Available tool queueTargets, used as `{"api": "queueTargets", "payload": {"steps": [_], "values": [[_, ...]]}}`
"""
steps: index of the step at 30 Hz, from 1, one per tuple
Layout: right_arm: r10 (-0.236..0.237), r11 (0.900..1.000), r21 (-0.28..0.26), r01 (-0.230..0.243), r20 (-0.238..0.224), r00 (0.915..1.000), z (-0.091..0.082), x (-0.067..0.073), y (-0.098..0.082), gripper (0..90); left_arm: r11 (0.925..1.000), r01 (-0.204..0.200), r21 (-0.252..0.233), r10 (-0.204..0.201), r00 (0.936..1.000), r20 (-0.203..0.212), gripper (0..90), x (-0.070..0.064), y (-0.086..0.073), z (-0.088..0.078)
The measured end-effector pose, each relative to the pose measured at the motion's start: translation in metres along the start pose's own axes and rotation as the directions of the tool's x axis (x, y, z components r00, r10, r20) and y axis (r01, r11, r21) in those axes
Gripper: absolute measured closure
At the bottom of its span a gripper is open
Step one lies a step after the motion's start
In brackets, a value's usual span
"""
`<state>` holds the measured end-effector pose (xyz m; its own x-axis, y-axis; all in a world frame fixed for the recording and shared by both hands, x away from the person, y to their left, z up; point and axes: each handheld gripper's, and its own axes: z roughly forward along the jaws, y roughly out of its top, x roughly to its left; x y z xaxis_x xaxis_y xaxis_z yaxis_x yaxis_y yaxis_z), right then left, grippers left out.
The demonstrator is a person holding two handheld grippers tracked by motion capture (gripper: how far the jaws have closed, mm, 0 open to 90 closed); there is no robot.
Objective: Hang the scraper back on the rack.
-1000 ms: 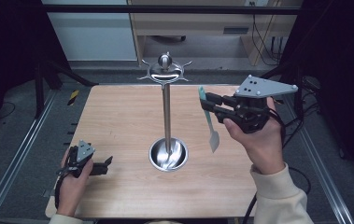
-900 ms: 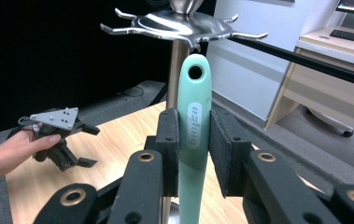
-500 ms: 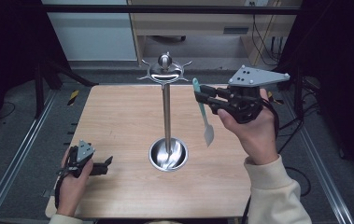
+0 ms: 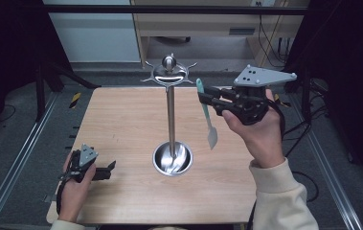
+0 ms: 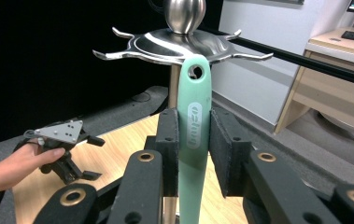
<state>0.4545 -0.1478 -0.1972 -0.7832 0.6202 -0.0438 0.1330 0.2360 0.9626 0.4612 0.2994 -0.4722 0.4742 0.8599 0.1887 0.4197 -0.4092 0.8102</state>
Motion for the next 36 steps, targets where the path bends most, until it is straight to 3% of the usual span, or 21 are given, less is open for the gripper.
{"api": "queueTargets", "payload": {"steps": [36], "values": [[0.001, 0.999, 0.033, -0.001, 0.006, 1.0000, 0.014, 0.001, -0.001, 74.1, 1.0000, -0.001, -0.001, 0.001, 1.0000, 0.002, 2.7, 0.000, 0.000, 0.000]]}}
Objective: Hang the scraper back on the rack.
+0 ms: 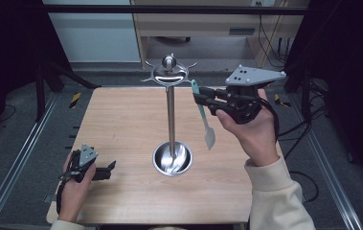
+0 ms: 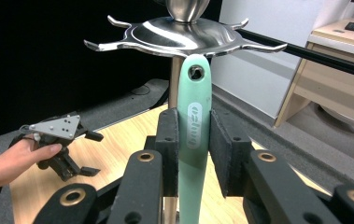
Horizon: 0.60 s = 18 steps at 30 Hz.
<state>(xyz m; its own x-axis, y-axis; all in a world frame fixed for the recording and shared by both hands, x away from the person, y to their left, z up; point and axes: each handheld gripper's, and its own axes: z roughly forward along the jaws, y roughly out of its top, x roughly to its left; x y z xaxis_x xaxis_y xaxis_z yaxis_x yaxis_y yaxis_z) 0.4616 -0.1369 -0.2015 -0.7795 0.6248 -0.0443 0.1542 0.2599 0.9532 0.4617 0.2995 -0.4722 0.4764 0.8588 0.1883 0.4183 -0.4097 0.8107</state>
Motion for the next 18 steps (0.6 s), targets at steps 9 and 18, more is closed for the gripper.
{"api": "queueTargets", "payload": {"steps": [9, 18], "values": [[0.001, 1.000, -0.004, -0.001, -0.002, 1.0000, 0.0050, 0.0008, 0.0004, 74.0, 1.0000, -0.003, 0.002, 0.003, 1.0000, 0.004, 2.7, -0.0005, 0.0002, 0.0002], [0.003, 1.000, -0.012, -0.003, 0.008, 1.0000, 0.0083, 0.0023, -0.0012, 74.0, 1.0000, -0.006, 0.004, 0.006, 1.0000, 0.005, 2.7, -0.0009, 0.0002, 0.0004]]}}
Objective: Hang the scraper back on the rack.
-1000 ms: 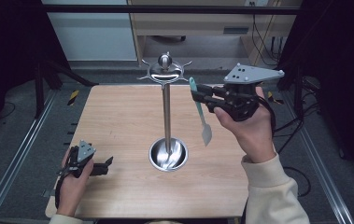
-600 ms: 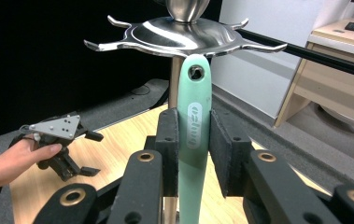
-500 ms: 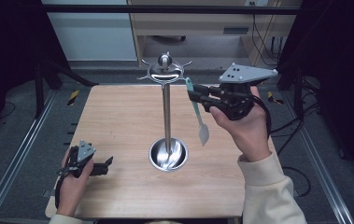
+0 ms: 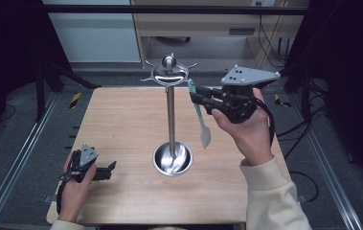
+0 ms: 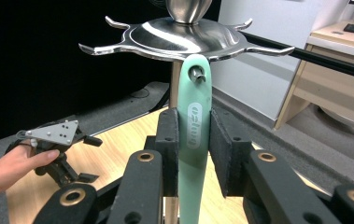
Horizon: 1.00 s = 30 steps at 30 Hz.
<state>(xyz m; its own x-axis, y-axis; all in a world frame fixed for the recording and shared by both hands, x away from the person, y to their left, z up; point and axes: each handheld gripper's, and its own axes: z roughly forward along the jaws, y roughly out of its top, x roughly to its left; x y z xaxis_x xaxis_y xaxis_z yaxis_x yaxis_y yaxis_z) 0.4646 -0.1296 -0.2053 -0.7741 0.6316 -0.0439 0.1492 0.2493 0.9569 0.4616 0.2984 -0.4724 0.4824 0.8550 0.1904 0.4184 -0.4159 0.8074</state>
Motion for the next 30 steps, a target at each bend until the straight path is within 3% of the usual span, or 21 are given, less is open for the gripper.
{"api": "queueTargets", "payload": {"steps": [21, 30], "values": [[0.018, 0.999, -0.051, -0.016, 0.038, 0.9991, 0.0047, 0.0060, -0.0072, 73.8, 1.0000, -0.001, 0.001, 0.001, 1.0000, 0.000, 2.7, -0.0002, -0.0001, 0.0001], [0.007, 0.999, -0.048, -0.005, 0.044, 0.9990, 0.0057, 0.0069, -0.0070, 72.8, 1.0000, 0.000, 0.000, 0.000, 1.0000, 0.000, 2.7, 0.0000, -0.0001, 0.0001]]}}
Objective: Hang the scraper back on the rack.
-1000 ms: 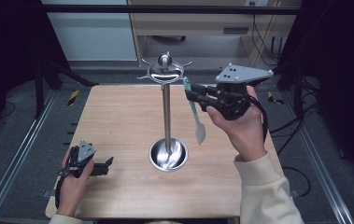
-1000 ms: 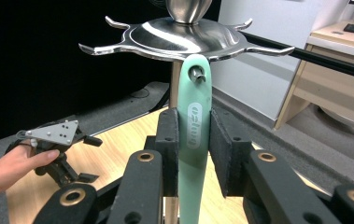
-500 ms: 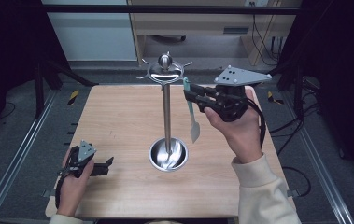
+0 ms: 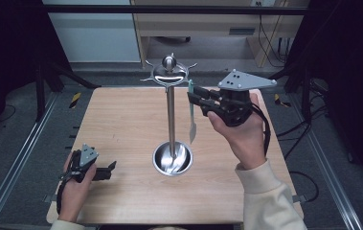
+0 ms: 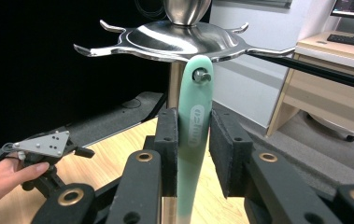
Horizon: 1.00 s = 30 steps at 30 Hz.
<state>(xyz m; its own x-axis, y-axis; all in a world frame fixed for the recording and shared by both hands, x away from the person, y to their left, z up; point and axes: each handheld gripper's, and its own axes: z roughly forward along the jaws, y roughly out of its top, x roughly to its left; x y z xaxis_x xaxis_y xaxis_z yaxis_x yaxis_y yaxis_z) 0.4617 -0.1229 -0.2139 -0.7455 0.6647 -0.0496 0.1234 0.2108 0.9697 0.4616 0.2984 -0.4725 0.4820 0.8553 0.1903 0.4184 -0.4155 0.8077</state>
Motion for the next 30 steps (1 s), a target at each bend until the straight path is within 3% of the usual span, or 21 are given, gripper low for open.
{"api": "queueTargets", "payload": {"steps": [5, 13, 19, 30], "values": [[-0.012, 1.000, 0.002, 0.012, 0.004, 0.9999, -0.003, 0.002, 0.000, 69.7, 1.0000, 0.000, 0.001, 0.000, 1.0000, 0.000, 2.7, 0.000, 0.000, 0.000], [-0.038, 0.999, 0.022, 0.037, 0.061, 0.9974, -0.011, 0.002, -0.001, 60.9, 1.0000, 0.000, 0.001, 0.000, 1.0000, 0.000, 2.7, 0.000, 0.000, 0.000], [-0.065, 0.996, 0.063, 0.058, 0.108, 0.9920, -0.017, 0.002, -0.006, 52.9, 1.0000, 0.000, 0.002, 0.000, 1.0000, 0.000, 2.7, 0.000, 0.000, 0.000], [-0.064, 0.996, 0.065, 0.053, 0.179, 0.9817, -0.028, -0.005, -0.014, 40.3, 1.0000, -0.001, 0.006, 0.001, 1.0000, 0.000, 2.7, 0.000, 0.000, 0.000]]}}
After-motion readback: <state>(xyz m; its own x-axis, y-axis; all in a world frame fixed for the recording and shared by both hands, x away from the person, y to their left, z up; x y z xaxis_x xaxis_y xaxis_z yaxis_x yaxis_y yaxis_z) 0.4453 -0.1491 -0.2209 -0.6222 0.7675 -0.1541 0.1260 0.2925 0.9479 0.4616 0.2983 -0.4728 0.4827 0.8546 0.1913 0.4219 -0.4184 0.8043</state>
